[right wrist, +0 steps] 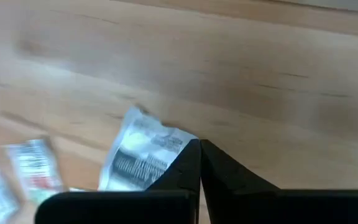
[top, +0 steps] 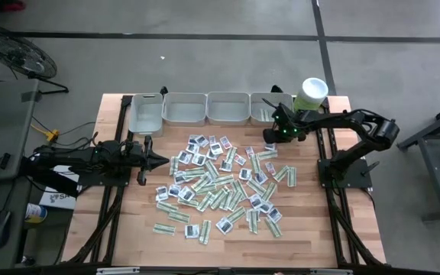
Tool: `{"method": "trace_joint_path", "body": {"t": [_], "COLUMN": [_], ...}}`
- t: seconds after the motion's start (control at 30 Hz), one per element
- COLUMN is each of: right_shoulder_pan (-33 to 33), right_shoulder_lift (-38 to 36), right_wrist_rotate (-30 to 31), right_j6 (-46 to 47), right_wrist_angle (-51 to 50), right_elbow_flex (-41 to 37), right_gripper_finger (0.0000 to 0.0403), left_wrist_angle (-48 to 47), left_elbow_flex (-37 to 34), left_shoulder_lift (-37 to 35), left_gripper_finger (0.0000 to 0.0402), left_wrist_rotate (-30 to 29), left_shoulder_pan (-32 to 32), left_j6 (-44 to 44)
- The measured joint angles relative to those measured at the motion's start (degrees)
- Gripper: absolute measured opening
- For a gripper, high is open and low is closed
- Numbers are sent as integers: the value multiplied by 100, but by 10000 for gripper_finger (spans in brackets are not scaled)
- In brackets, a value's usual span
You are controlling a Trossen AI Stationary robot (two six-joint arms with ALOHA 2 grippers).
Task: Pick & Place First Aid Supplies
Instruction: Put the gray towelette pack into the middle right gray bin
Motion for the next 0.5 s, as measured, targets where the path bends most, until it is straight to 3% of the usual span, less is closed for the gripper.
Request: {"method": "trace_joint_path", "body": {"t": [0.27, 0.5], "right_shoulder_pan": [0, -2], "right_shoulder_lift": [-638, -769], "right_wrist_rotate": [-113, -250], "right_j6": [151, 139], "right_wrist_angle": [36, 44], "right_elbow_flex": [14, 15], "right_gripper_finger": [0, 0], "left_wrist_angle": [-2, 0], "left_elbow_flex": [0, 0], "left_shoulder_lift": [2, 1], "left_gripper_finger": [1, 1], "left_wrist_rotate": [2, 1], "left_shoulder_pan": [0, 0], "left_j6": [-2, -2]}}
